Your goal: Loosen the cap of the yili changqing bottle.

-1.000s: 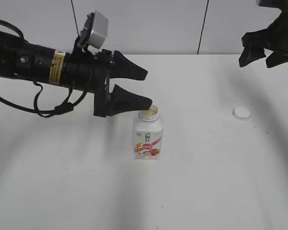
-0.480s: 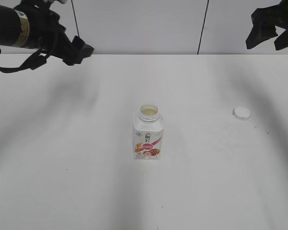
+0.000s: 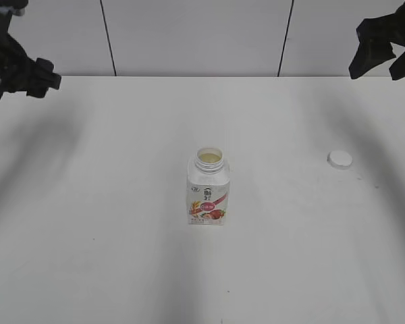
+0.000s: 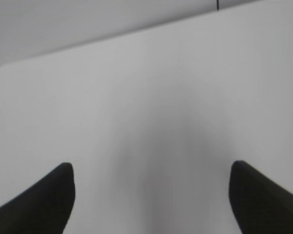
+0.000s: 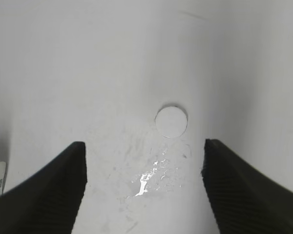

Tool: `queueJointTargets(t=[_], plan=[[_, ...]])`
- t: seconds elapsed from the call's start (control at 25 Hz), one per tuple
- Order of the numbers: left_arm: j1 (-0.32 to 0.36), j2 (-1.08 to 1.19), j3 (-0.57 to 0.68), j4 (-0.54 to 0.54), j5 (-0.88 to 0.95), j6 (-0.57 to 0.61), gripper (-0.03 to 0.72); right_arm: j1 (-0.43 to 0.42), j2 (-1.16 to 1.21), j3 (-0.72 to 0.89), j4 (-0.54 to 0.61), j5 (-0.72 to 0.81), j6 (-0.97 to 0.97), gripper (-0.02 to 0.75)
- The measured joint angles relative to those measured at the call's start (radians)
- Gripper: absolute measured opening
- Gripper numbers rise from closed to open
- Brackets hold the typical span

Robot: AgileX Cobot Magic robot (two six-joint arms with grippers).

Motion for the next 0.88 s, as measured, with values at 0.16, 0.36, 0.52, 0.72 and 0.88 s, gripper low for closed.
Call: queueJointTargets(t=[0.16,0.36,0.52,0.72,0.88], plan=[[-0.010,-0.002,0.000,-0.510,0.068,0.400,0.586,0.000,0.000,0.000,0.000,0.009,0.000,0.580],[-0.032,-0.007,-0.037,-0.945,0.223,0.765,0.586,0.000,0.000,0.000,-0.002,0.057,0.000,0.580],[-0.032,-0.012,-0.116,-1.046,0.404,0.820,0.585,0.000,0.000,-0.002,-0.010,0.141,0.000,0.580],[-0.022,-0.073,-0.130,-1.053,0.515,0.796,0.585,0.000,-0.001,-0.002,-0.015,0.239,0.000,0.580],[0.027,-0.134,-0.103,-1.021,0.546,0.723,0.585,0.000,-0.030,-0.002,-0.040,0.244,0.001,0.580]])
